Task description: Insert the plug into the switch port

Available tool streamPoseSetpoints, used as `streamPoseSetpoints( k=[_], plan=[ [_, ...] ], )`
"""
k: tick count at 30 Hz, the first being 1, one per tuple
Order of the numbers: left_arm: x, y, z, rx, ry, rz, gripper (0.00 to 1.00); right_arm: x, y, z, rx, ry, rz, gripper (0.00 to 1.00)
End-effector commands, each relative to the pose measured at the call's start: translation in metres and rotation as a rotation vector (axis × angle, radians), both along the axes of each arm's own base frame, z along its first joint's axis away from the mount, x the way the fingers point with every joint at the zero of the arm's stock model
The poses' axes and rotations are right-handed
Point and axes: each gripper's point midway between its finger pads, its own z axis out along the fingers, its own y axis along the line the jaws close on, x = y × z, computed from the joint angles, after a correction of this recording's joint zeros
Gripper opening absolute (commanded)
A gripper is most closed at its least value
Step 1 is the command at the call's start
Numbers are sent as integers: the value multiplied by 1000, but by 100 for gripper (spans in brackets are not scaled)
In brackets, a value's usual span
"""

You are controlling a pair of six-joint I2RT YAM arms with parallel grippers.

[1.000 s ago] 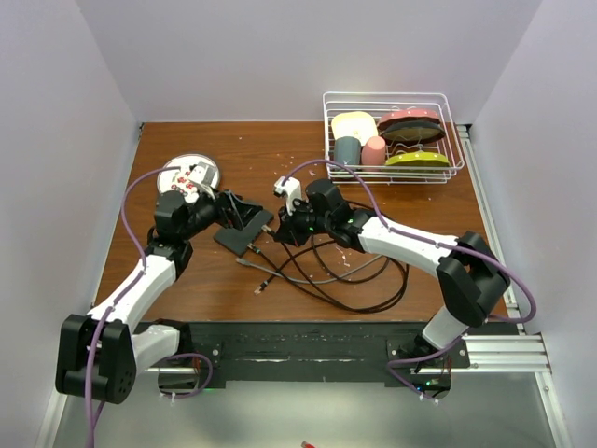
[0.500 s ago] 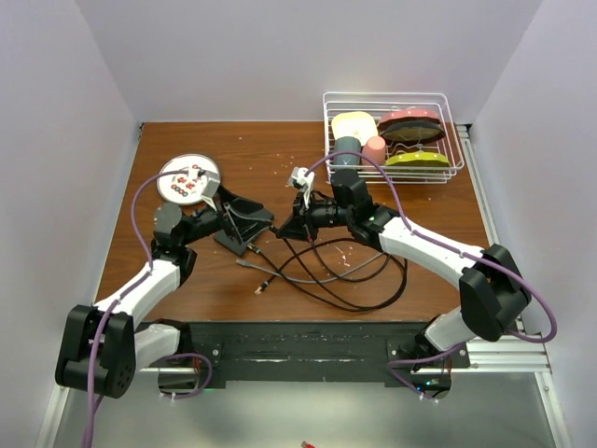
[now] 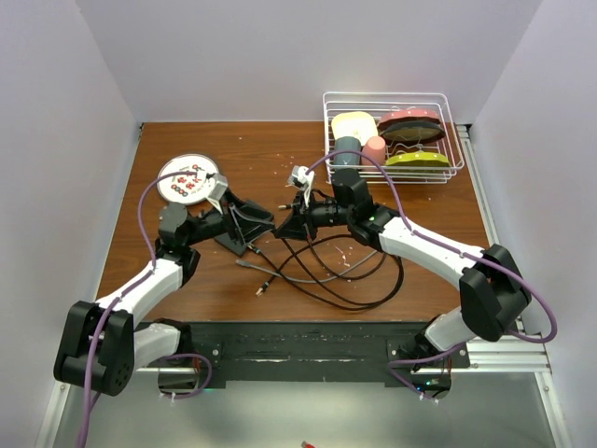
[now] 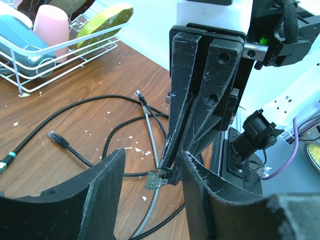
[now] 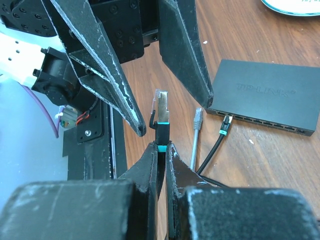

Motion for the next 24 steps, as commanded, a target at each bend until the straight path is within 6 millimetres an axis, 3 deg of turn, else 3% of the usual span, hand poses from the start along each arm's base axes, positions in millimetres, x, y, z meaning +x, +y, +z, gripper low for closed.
streamPoseSetpoints(
  k=[1, 6, 9, 10, 15, 18, 19, 24],
  plan=[
    [-3, -4, 16, 3, -77, -26, 50, -1, 1, 38, 87, -67, 8, 0],
    [-4, -5, 17, 4, -83, -30, 29, 0, 1, 40, 85, -66, 7, 0],
    [-3, -5, 17, 6, -80, -29, 11, -1, 1, 42, 91, -70, 6, 0],
    [-3, -5, 18, 5, -80, -27, 0, -1, 1, 43, 92, -70, 6, 0],
    [-4, -4, 25, -5, -95, -19, 0, 13, -3, 46, 66, -80, -77, 1],
    [-2, -1, 28, -11, -108, 20, 0, 16, -8, 59, 72, -111, -129, 25],
    [1, 1, 30, -10, -117, 47, 0, 21, -11, 61, 71, -126, -165, 41],
    [13, 9, 36, -13, -104, 145, 0, 32, -29, 79, 61, -194, -306, 75]
  ],
)
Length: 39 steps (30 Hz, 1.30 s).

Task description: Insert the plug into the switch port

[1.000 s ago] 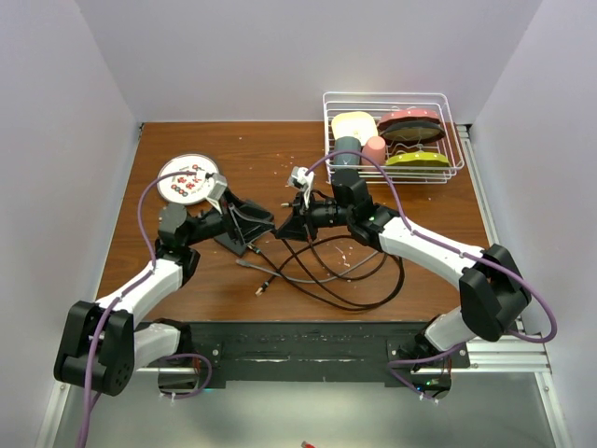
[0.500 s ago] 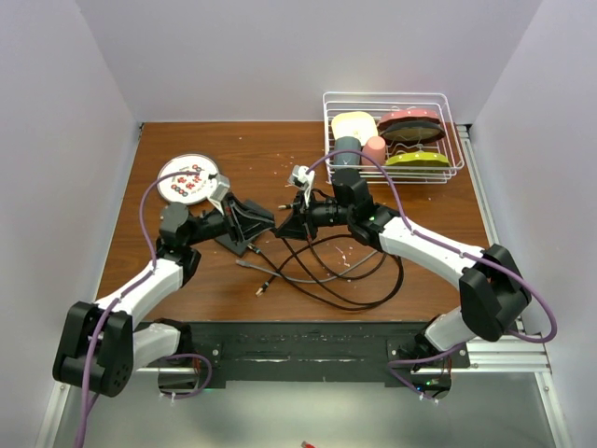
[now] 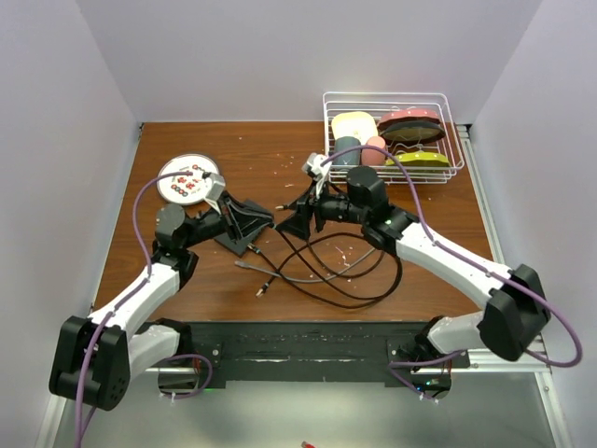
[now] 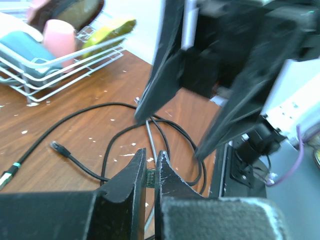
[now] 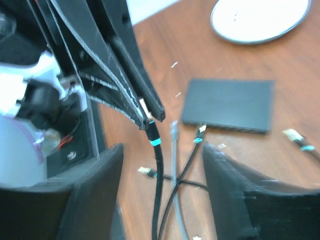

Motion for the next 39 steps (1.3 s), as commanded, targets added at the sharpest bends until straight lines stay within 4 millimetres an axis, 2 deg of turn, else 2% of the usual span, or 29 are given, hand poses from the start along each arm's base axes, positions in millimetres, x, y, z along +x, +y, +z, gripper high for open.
streamPoseSetpoints(
  k=[1, 3, 7, 8, 9, 12, 23, 27, 29, 36, 39],
  plan=[
    [20, 10, 21, -10, -55, 137, 0, 18, -16, 45, 36, -121, -160, 81],
    [30, 15, 20, 8, -9, 196, 0, 22, -19, 49, 31, -137, -217, 90],
    [54, 34, 16, 15, 95, 379, 0, 28, -19, 50, -13, -173, -307, 94],
    [56, 36, 14, 17, 116, 397, 0, 24, -14, 50, -24, -183, -301, 94],
    [60, 40, 14, 11, 136, 435, 0, 29, -15, 48, -46, -193, -341, 94],
    [62, 44, 14, -12, 190, 471, 0, 29, -7, 40, -91, -214, -371, 93],
    [64, 41, 16, -55, 300, 473, 0, 34, 22, 21, -96, -248, -360, 79],
    [63, 38, 14, -57, 308, 454, 0, 36, 33, 18, -84, -251, -337, 67],
    [64, 37, 12, -55, 311, 448, 0, 37, 39, 16, -74, -244, -324, 53],
    [64, 34, 6, -45, 325, 431, 0, 39, 48, 6, -69, -223, -315, 53],
    [63, 34, 5, -45, 326, 425, 0, 40, 50, 4, -73, -220, -315, 49]
  ],
)
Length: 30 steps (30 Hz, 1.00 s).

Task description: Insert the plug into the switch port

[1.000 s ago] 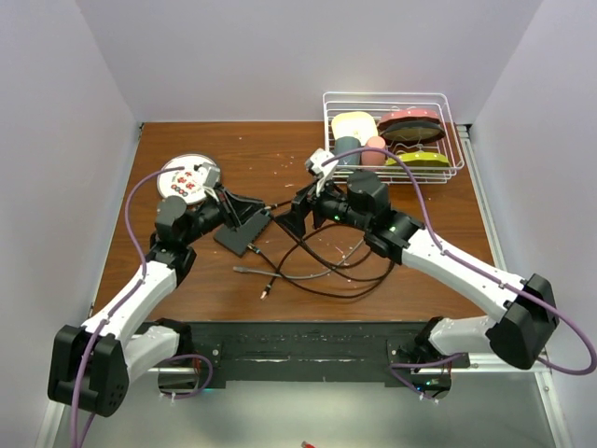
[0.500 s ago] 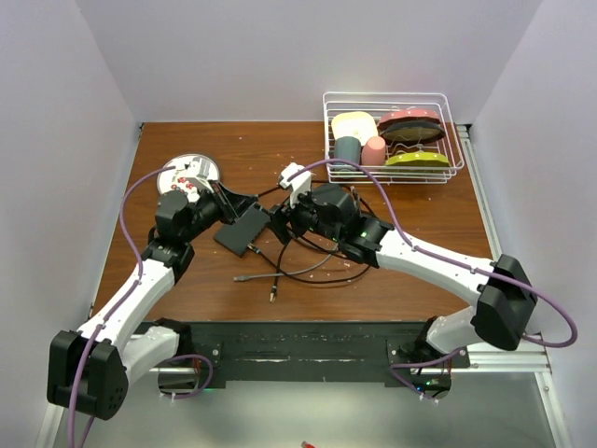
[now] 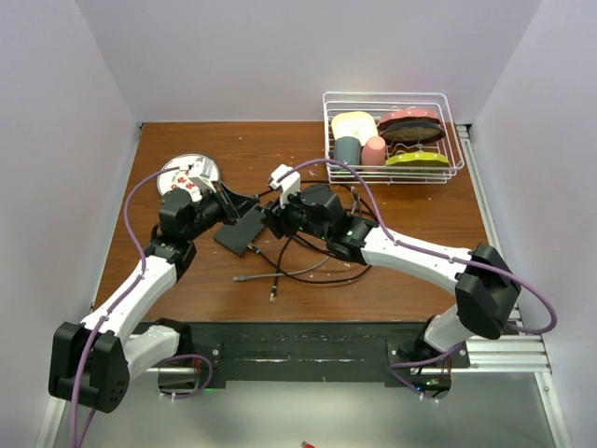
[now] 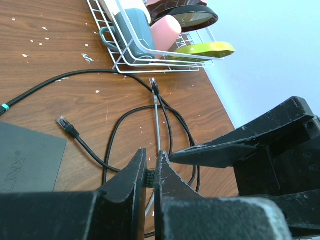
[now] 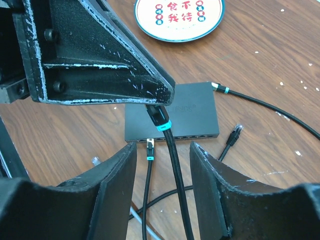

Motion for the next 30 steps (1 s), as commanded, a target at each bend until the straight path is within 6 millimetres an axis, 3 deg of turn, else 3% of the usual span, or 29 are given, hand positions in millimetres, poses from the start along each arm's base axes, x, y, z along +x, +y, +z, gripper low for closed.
streamPoseSetpoints(
  k=[1, 21, 24, 30],
  plan=[
    [2, -4, 25, -30, -65, -22, 0, 6, 15, 34, 92, -51, 8, 48],
    [-3, -7, 28, -39, -66, -46, 0, 14, 21, 19, 80, -38, -9, 34],
    [-4, -7, 28, -44, -64, -49, 0, 12, 20, 20, 98, -45, -14, 28],
    [-4, -7, 26, -38, -56, -51, 0, 12, 15, 25, 126, -55, -32, 5]
  ],
)
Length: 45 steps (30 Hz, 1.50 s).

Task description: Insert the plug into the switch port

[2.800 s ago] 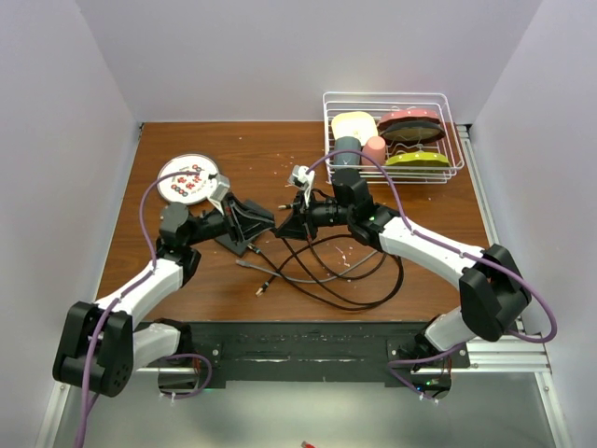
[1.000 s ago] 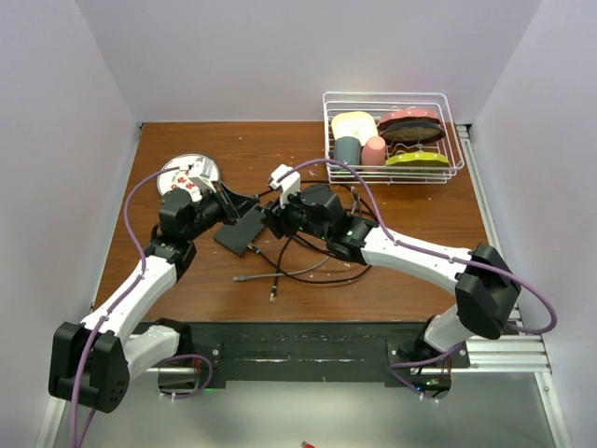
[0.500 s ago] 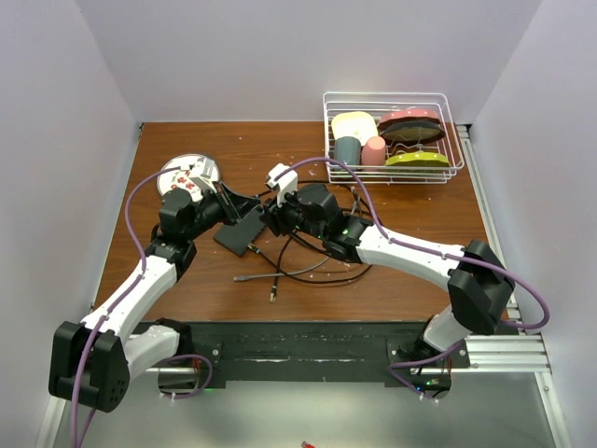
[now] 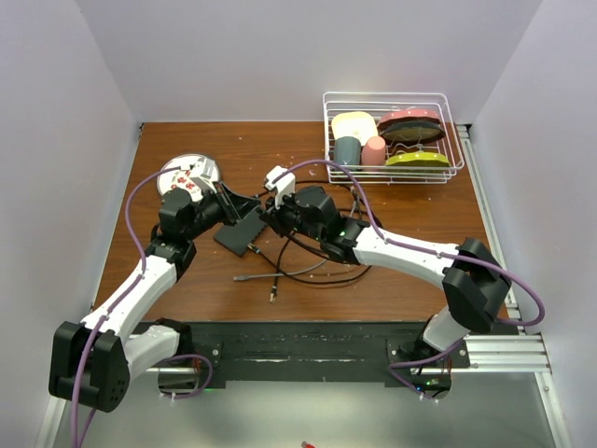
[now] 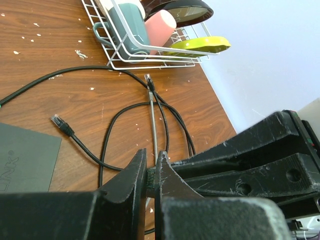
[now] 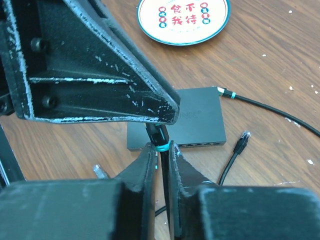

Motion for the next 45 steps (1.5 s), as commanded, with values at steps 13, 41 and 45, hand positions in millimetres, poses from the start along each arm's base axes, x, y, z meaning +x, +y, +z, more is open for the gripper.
streamPoseSetpoints(
  k=[13, 41, 45],
  plan=[
    [6, 5, 22, 43, -61, 17, 83, 5, -6, 29, 92, -63, -56, 0],
    [65, 79, -80, 363, 171, 327, 99, 2, 17, -65, -113, 113, 40, 0],
    [72, 91, -102, 370, 211, 360, 99, 8, 17, -84, -127, 143, 29, 0]
  ],
)
